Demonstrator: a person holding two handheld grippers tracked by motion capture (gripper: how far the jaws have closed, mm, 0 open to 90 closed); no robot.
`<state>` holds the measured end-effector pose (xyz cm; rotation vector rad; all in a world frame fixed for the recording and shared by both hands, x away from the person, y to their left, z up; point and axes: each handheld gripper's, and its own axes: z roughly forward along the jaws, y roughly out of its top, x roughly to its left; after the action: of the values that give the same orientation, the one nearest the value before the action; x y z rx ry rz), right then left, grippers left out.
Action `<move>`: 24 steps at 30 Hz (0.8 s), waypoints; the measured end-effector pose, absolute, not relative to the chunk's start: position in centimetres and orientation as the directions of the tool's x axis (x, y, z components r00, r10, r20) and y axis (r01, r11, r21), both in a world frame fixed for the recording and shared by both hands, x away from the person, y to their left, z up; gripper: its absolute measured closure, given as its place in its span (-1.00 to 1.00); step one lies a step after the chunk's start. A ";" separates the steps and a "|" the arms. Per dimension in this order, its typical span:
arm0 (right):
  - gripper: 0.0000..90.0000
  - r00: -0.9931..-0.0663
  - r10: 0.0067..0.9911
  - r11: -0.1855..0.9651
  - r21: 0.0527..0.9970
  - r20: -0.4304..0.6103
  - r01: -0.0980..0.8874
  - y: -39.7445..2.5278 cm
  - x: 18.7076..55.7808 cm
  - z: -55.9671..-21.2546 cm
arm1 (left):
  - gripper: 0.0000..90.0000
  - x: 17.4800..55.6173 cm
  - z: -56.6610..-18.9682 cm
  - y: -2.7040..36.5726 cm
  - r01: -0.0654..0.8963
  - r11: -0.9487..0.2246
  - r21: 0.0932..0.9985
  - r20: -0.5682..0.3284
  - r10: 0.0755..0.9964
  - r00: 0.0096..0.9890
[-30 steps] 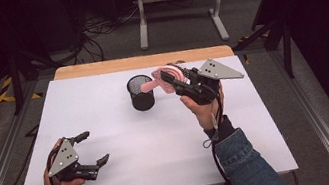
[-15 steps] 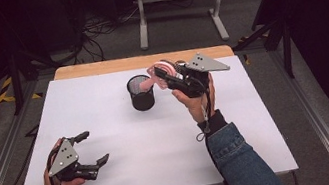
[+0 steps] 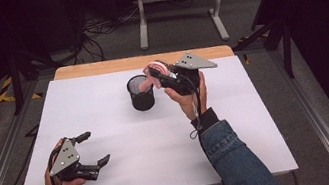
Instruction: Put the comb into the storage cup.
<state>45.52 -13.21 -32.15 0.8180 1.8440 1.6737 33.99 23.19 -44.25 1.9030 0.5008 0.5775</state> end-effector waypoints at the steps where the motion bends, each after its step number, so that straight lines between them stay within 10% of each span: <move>1: 0.43 -0.685 0.728 0.058 0.993 0.027 0.101 -13.1 45.6 -32.3 | -0.86 34.0 -44.2 23.2 0.082 -0.372 0.925 0.163 0.579 0.799; 24: 0.42 -0.688 0.724 0.086 0.982 0.054 0.167 -11.0 46.8 -34.6 | -0.85 34.0 -44.3 23.1 0.082 -0.372 0.925 0.160 0.574 0.803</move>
<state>46.80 -10.98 -34.59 0.8756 1.9195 1.6375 33.99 23.15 -44.27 1.9022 0.4947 0.5656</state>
